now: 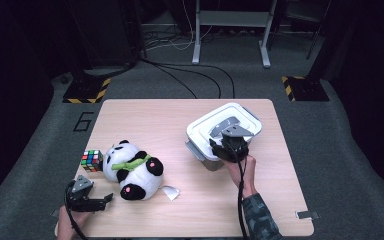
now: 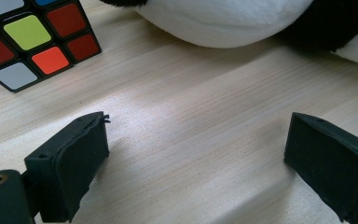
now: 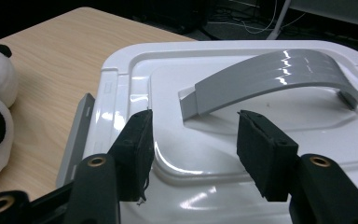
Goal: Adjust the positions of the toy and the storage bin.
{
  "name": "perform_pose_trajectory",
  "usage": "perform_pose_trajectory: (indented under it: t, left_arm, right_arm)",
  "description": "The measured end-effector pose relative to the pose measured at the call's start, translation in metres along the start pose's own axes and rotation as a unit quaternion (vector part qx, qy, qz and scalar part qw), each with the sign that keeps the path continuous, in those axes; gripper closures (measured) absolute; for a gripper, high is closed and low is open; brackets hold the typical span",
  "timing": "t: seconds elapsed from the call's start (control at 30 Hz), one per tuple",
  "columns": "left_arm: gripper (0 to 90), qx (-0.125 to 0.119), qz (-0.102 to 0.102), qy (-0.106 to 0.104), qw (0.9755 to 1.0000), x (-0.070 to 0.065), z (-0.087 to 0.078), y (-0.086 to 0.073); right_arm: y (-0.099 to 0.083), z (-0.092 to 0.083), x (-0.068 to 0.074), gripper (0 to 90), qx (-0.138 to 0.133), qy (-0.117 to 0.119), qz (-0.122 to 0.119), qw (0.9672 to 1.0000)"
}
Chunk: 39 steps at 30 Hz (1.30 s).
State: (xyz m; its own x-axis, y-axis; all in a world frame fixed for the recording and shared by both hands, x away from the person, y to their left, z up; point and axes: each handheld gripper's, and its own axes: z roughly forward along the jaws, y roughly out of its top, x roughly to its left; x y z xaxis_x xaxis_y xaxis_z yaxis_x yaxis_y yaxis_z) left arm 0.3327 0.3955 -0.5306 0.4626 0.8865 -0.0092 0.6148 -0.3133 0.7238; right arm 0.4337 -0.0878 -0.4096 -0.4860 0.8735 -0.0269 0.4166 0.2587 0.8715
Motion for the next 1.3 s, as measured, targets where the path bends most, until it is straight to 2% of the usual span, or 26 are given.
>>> perform_pose_trajectory:
  t: [0.2, 0.3, 0.47, 0.63, 0.7, 0.8, 0.9, 1.03, 1.07, 1.1, 1.13, 1.17, 1.2, 1.3]
  left_arm:
    - [6.2, -0.006, -0.002, 0.001, 1.0000, 0.000, 0.001, 0.000]
    - [6.3, -0.006, -0.002, 0.001, 1.0000, 0.000, 0.001, 0.000]
    - [6.3, -0.006, -0.002, 0.002, 1.0000, 0.000, 0.001, 0.000]
    - [6.3, -0.006, -0.002, 0.002, 1.0000, 0.000, 0.001, 0.000]
    - [6.3, -0.006, -0.002, 0.002, 1.0000, 0.000, 0.001, 0.000]
    - [6.3, -0.006, -0.002, 0.001, 1.0000, 0.000, 0.001, 0.000]
    - [6.4, -0.007, -0.002, 0.001, 1.0000, 0.000, 0.001, -0.001]
    - [6.3, -0.006, -0.001, 0.002, 1.0000, 0.000, 0.001, 0.000]
    - [6.3, -0.006, -0.001, 0.001, 1.0000, 0.000, 0.001, 0.000]
    - [6.3, -0.006, -0.001, 0.002, 1.0000, 0.000, 0.001, 0.000]
    - [6.3, -0.006, -0.001, 0.002, 1.0000, 0.000, 0.001, 0.000]
    - [6.3, -0.006, -0.001, 0.002, 1.0000, 0.000, 0.001, 0.000]
    - [6.3, -0.006, -0.001, 0.002, 1.0000, 0.000, 0.001, 0.000]
    - [6.3, -0.006, -0.001, 0.002, 1.0000, 0.000, 0.001, 0.000]
  right_arm:
    - [0.005, 0.008, 0.003, 47.6, 0.001, -0.004, 0.007, 1.0000]
    - [0.006, 0.009, 0.003, 47.6, 0.004, -0.007, 0.010, 0.9999]
    - [0.002, 0.006, 0.001, 48.3, 0.004, 0.001, 0.019, 0.9998]
    - [0.004, 0.009, 0.011, 48.2, 0.005, 0.012, 0.011, 0.9999]
    - [0.008, 0.014, 0.023, 46.4, 0.007, 0.012, -0.003, 0.9999]
    - [0.008, 0.014, 0.025, 42.7, 0.011, 0.015, -0.005, 0.9998]
    - [0.008, 0.005, 0.017, 40.9, 0.001, 0.012, 0.001, 0.9999]
    - [0.009, -0.015, -0.010, 41.1, -0.017, -0.011, 0.016, 0.9997]
    - [0.009, -0.015, -0.010, 41.1, -0.017, -0.011, 0.016, 0.9997]
    - [0.009, -0.022, -0.027, 41.4, -0.018, -0.026, 0.027, 0.9991]
    - [0.009, -0.024, -0.037, 41.4, -0.016, -0.035, 0.030, 0.9988]
    - [0.009, -0.024, -0.037, 41.4, -0.016, -0.035, 0.030, 0.9988]
    - [0.008, -0.025, -0.056, 41.4, -0.008, -0.051, 0.040, 0.9978]
    - [0.005, -0.024, -0.082, 41.4, 0.006, -0.079, 0.051, 0.9956]
